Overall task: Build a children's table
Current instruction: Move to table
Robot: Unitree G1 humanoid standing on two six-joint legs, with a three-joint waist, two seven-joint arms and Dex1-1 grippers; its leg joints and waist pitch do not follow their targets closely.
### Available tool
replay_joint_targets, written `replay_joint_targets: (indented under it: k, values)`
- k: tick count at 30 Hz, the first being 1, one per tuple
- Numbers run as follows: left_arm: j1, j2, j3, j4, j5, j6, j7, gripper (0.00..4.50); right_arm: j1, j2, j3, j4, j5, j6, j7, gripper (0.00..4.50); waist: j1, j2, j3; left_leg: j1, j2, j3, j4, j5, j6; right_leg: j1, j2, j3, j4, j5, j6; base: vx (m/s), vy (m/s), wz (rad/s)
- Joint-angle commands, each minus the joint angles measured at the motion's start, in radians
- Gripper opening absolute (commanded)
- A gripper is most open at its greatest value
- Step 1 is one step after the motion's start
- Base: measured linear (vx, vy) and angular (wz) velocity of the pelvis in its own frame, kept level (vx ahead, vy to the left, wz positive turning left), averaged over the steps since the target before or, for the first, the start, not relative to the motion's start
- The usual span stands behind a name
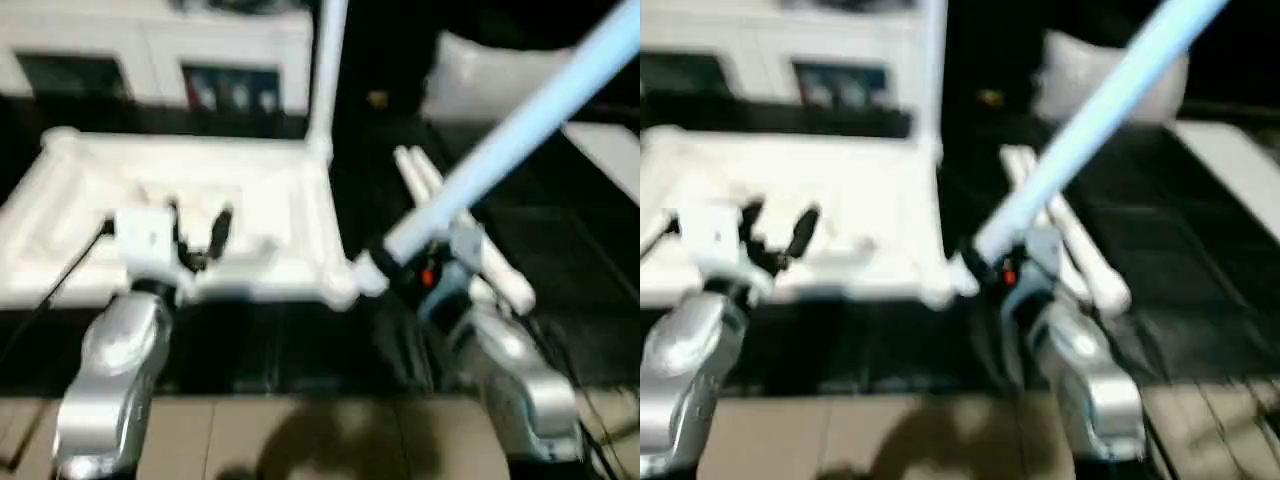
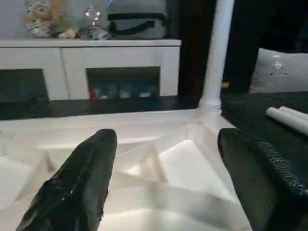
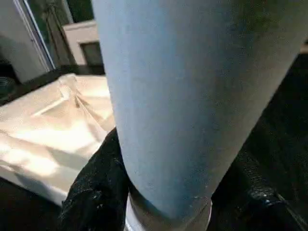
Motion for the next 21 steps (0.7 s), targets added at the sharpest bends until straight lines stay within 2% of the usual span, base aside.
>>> replay_joint_targets:
  k: [1,2,3,4,5,6,7,8,9,10,11,12,13,14,15,16,17,18,19,20,21]
  values:
    - [0.005,-0.004,-0.031,0.0,0.01,-0.004,-0.011,3.79,-0.011,-0.028,-0.002,0.001,-0.018,-0.024,0.031,1.89,0.013,0.005,-0.054,-0.019,0.022,0.017,-0.087,-0.47,-0.009,0.044,-0.073,0.057,-0.123,-0.614,-0.081,0.096,0.0,-0.1]
    - [0.007,-0.004,-0.034,-0.001,0.012,-0.004,-0.012,3.79,-0.011,-0.031,-0.001,0.004,-0.019,-0.026,0.035,1.89,0.021,0.006,-0.061,-0.02,0.022,0.022,-0.087,-0.406,0.006,0.046,-0.071,0.061,-0.122,-0.582,-0.085,0.091,-0.004,-0.02]
    - [0.013,0.002,-0.047,-0.004,0.02,-0.007,-0.016,3.79,-0.013,-0.043,0.004,0.013,-0.022,-0.025,0.047,1.89,0.025,-0.003,-0.068,-0.024,0.025,0.025,-0.092,-0.32,0.027,0.05,-0.057,0.059,-0.112,-0.5,-0.102,0.091,-0.004,-0.02]
    - [0.013,0.003,-0.048,-0.005,0.021,-0.008,-0.017,3.79,-0.014,-0.046,0.005,0.014,-0.023,-0.024,0.049,1.89,0.022,0.003,-0.076,-0.016,0.027,0.024,-0.096,-0.263,0.042,0.049,-0.039,0.053,-0.096,-0.388,-0.125,0.131,-0.014,0.01]
    - [0.014,0.004,-0.05,-0.005,0.022,-0.009,-0.018,3.79,-0.014,-0.049,0.006,0.015,-0.024,-0.021,0.051,1.89,0.018,0.005,-0.08,-0.009,0.028,0.021,-0.097,-0.242,0.052,0.047,-0.031,0.049,-0.088,-0.328,-0.139,0.147,-0.014,0.04]
    - [0.014,0.007,-0.052,-0.005,0.024,-0.012,-0.027,3.79,-0.021,-0.06,0.016,0.024,-0.034,-0.026,0.057,1.89,0.012,0.002,-0.085,0.005,0.03,0.015,-0.097,-0.203,0.081,0.04,-0.019,0.044,-0.072,-0.22,-0.167,0.147,-0.014,0.04]
    - [0.014,0.007,-0.053,-0.004,0.024,-0.013,-0.03,3.79,-0.021,-0.065,0.022,0.023,-0.037,-0.024,0.063,1.89,0.008,0.004,-0.094,0.006,0.025,0.01,-0.089,-0.123,0.123,0.049,-0.014,0.04,-0.058,-0.113,-0.191,0.147,-0.008,0.06]
    - [0.014,0.006,-0.055,-0.002,0.024,-0.013,-0.036,3.79,-0.02,-0.078,0.037,0.02,-0.043,-0.021,0.076,1.89,0.031,-0.014,-0.091,-0.099,-0.025,-0.009,-0.058,-0.047,0.221,0.12,-0.032,0.014,-0.086,-0.067,-0.148,0.149,0.003,0.37]
    - [0.012,0.005,-0.057,0.003,0.022,-0.013,-0.041,3.79,-0.015,-0.075,0.035,0.013,-0.035,-0.017,0.076,1.89,0.026,0.003,-0.103,-0.081,-0.04,-0.012,-0.033,0.055,0.33,0.122,-0.055,-0.008,-0.094,-0.003,-0.104,0.149,0.003,0.37]
    - [0.01,0.006,-0.06,0.007,0.023,-0.015,-0.045,3.79,-0.009,-0.066,0.023,0.009,-0.016,-0.009,0.073,1.89,0.024,0.017,-0.108,-0.084,-0.051,-0.026,-0.02,0.162,0.388,0.141,-0.037,-0.037,-0.094,0.017,-0.075,0.157,0.012,0.63]
    - [0.01,0.007,-0.063,0.008,0.023,-0.016,-0.048,3.79,-0.004,-0.061,0.016,0.006,-0.006,-0.009,0.071,1.89,0.017,0.018,-0.107,-0.073,-0.053,-0.04,-0.019,0.209,0.41,0.134,-0.021,-0.05,-0.088,0.025,-0.064,0.25,-0.045,0.46]
    - [0.009,0.008,-0.067,0.009,0.021,-0.013,-0.052,3.79,0.007,-0.049,0.001,0.0,0.016,-0.005,0.068,1.89,-0.015,0.057,-0.121,0.071,0.001,-0.082,-0.032,0.307,0.425,0.039,0.038,-0.05,-0.021,-0.011,-0.062,0.25,-0.045,0.46]
    - [0.009,0.008,-0.069,0.009,0.022,-0.013,-0.053,3.79,0.009,-0.05,0.002,0.0,0.015,-0.007,0.068,1.89,-0.039,0.041,-0.114,0.172,0.105,-0.193,-0.042,0.37,0.553,-0.102,0.033,-0.023,0.087,-0.188,-0.039,0.285,-0.098,0.18]
    - [0.015,0.012,-0.082,0.006,0.018,-0.012,-0.063,3.79,0.024,-0.056,0.007,-0.006,0.0,-0.022,0.07,1.89,-0.024,0.03,-0.113,0.167,0.137,-0.2,-0.019,0.53,0.608,-0.163,0.0,0.026,0.136,-0.163,0.002,0.116,-0.045,0.03]
    - [0.018,0.013,-0.087,0.004,0.015,-0.014,-0.07,3.79,0.029,-0.058,0.008,-0.007,-0.006,-0.027,0.072,1.89,-0.014,0.016,-0.109,0.129,0.122,-0.155,-0.016,0.694,0.576,-0.187,-0.025,0.068,0.135,-0.013,0.031,0.101,-0.076,0.05]
    - [0.02,0.015,-0.089,0.003,0.017,-0.014,-0.074,3.79,0.031,-0.058,0.01,-0.008,-0.011,-0.03,0.072,1.89,-0.012,0.002,-0.111,0.098,0.083,-0.121,-0.005,0.706,0.528,-0.177,-0.032,0.09,0.099,0.099,0.024,-0.134,-0.071,0.0]
    - [0.022,0.016,-0.09,0.002,0.017,-0.009,-0.077,3.79,0.031,-0.058,0.01,-0.007,-0.012,-0.031,0.07,1.89,-0.006,-0.027,-0.114,0.073,0.02,-0.085,0.034,0.656,0.445,-0.158,-0.05,0.123,0.032,0.24,0.008,-0.16,-0.087,0.17]
    - [0.024,0.017,-0.09,0.003,0.018,-0.004,-0.08,3.79,0.031,-0.057,0.012,-0.005,-0.012,-0.033,0.067,1.89,0.022,-0.076,-0.102,-0.034,-0.101,-0.017,0.071,0.297,0.303,-0.053,-0.069,0.196,-0.01,0.362,0.032,-0.145,-0.056,0.14]
    - [0.025,0.019,-0.092,0.005,0.021,-0.004,-0.085,3.79,0.032,-0.058,0.014,-0.004,-0.013,-0.035,0.064,1.89,0.029,-0.062,-0.101,-0.069,-0.08,-0.032,0.09,0.159,0.244,-0.017,-0.133,0.24,-0.004,0.477,-0.043,-0.004,-0.065,0.09]
    - [0.025,0.021,-0.094,0.006,0.024,-0.005,-0.089,3.79,0.032,-0.058,0.014,-0.005,-0.015,-0.035,0.06,1.89,0.028,-0.066,-0.106,-0.08,-0.052,-0.04,0.04,0.146,0.118,0.009,-0.095,0.178,0.041,0.763,-0.068,0.0,0.0,0.0]
    - [0.026,0.026,-0.097,0.01,0.023,-0.008,-0.1,3.79,0.034,-0.054,0.013,-0.008,-0.019,-0.034,0.052,1.89,0.023,-0.046,-0.103,-0.056,-0.059,-0.025,0.009,0.167,0.029,-0.013,-0.038,0.131,0.041,0.844,-0.045,0.015,-0.089,-0.06]
